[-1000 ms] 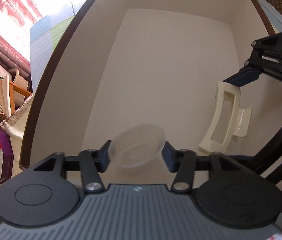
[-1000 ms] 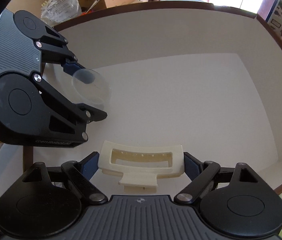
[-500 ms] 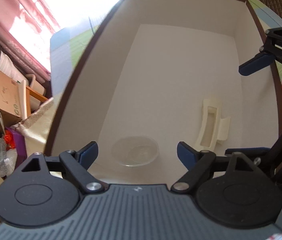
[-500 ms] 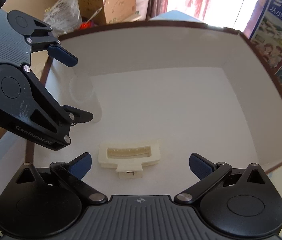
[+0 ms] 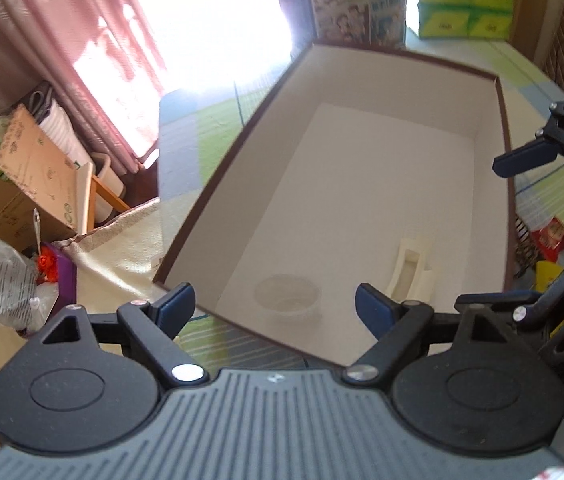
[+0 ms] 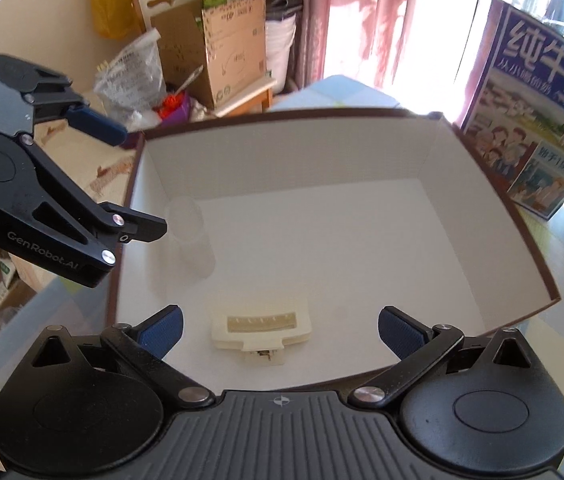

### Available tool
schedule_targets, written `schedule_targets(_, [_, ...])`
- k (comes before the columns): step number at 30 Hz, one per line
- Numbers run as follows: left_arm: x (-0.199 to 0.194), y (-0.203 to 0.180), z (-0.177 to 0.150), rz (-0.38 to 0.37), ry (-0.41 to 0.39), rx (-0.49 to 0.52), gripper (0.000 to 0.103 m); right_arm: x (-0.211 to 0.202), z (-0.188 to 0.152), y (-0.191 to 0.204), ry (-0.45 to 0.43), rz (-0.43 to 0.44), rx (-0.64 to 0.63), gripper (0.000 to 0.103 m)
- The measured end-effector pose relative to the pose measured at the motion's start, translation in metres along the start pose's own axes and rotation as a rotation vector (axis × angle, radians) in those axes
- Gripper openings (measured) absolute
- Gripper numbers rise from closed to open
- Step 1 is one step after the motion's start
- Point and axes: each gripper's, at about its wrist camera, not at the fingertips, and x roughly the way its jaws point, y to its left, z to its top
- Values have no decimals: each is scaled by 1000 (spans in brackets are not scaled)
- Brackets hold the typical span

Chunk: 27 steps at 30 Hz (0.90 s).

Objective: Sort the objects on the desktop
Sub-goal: 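Withdraw both tools from the box toward the item pile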

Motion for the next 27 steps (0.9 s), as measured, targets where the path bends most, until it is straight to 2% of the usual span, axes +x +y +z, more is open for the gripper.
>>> schedule_targets(15, [-75,-15,-46,86,-94,-94,85,-78,-20,37,-128,24,10,101])
schedule_targets(27, [-120,-55,-91,106,-119,-182,85,-141,-67,42,-195,46,86,101])
